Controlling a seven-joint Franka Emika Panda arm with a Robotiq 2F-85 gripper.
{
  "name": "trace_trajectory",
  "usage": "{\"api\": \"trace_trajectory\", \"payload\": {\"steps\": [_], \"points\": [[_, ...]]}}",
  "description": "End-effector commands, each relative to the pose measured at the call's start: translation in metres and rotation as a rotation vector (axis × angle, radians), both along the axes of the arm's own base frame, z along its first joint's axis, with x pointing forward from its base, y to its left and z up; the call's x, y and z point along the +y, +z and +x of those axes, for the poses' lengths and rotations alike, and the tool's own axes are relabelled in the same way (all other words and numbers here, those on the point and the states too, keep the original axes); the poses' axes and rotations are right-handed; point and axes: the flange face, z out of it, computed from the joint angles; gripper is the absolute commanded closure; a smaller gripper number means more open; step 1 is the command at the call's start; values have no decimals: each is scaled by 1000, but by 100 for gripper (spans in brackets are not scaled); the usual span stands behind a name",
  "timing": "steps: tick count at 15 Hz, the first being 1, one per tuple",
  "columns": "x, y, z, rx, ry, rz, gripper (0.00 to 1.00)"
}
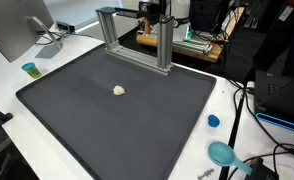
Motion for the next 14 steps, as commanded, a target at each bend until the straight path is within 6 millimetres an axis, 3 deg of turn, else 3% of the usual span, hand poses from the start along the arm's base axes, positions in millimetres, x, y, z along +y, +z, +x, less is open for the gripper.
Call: {"api": "trace_trajectory", "payload": {"steps": [1,6,10,13,14], "points": [[0,0,0,1,1,0,0],[14,-2,-7,-81,-52,-14,0],[27,-17,-19,-180,-93,-77,0],[18,-15,-33,-261,-220,-74,0],[26,-20,-13,-194,-141,-76,0]]}}
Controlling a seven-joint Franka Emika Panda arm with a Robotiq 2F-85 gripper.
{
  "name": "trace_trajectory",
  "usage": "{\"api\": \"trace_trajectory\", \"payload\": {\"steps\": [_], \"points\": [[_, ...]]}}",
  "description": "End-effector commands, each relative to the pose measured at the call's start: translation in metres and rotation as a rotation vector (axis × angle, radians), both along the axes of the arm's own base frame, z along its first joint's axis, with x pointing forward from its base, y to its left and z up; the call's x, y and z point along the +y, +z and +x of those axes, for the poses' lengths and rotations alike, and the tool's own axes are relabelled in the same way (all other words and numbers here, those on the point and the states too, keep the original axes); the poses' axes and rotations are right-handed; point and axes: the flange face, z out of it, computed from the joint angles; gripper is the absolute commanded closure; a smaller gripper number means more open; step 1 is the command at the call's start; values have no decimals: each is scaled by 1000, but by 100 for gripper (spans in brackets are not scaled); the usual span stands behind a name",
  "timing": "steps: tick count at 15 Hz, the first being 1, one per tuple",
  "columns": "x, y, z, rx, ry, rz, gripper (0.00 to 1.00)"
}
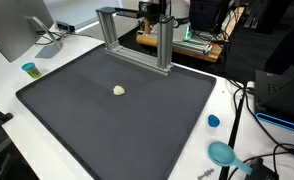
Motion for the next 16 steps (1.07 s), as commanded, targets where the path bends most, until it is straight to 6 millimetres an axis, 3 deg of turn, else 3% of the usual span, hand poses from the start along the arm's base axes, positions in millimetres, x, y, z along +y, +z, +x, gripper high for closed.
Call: {"api": "trace_trajectory", "payload": {"steps": [1,5,11,16], "points": [[-3,2,-4,-19,-26,0,0],[-8,7,-16,-48,-51,-1,0],[-11,7,-15,-67,-73,-8,0],[-36,-7,-13,-136,74,-158,0]]}}
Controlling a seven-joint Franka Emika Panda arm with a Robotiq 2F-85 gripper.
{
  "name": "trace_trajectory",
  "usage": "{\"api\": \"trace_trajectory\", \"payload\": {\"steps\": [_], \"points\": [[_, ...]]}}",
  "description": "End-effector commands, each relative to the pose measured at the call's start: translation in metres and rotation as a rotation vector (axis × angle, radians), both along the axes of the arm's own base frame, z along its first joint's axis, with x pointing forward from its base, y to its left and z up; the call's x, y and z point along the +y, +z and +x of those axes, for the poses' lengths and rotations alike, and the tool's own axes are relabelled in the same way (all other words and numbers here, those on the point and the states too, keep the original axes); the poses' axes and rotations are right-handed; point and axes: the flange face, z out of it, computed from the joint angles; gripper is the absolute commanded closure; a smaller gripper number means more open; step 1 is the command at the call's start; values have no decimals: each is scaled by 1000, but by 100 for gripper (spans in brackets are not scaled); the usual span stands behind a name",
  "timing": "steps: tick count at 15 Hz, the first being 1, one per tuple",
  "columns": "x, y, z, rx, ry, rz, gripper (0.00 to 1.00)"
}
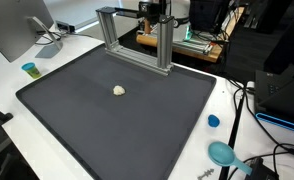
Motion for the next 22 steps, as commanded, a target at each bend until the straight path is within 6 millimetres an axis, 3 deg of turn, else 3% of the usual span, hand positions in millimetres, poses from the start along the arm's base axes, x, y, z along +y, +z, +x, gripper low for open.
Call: {"api": "trace_trajectory", "payload": {"steps": [1,3,9,17,22], "points": [[-16,-17,-6,-2,104,-92,0],[-21,-24,-9,55,124,8,0],[-21,-25,-9,46,130,-22,0],[-2,-24,-20,52,149,-46,0],[1,-37,-20,131,152,-38,0]]}}
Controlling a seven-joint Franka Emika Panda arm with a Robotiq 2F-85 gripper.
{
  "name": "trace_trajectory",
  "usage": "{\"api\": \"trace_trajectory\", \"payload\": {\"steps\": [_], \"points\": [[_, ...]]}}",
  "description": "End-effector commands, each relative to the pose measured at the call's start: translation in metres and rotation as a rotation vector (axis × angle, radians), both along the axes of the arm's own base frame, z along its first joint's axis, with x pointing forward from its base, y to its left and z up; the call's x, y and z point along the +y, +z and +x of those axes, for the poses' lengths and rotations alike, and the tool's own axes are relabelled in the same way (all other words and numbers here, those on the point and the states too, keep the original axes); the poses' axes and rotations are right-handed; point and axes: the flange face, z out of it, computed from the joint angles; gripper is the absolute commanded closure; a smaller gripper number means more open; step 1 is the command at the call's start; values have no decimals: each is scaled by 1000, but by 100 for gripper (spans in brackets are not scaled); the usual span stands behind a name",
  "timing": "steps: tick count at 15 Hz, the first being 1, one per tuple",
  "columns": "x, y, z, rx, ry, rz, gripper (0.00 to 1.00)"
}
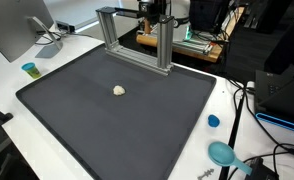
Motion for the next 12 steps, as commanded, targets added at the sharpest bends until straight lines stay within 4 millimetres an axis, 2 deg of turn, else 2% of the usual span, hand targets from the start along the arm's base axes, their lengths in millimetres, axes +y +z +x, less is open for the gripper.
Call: {"api": "trace_trajectory", "payload": {"steps": [1,3,8,12], "points": [[3,-9,-3,29,0,17,0],[3,-9,-2,20,3,18,0],[-5,14,-5,4,-23,-11,0],[1,19,-3,-40,-17,12,0]]}}
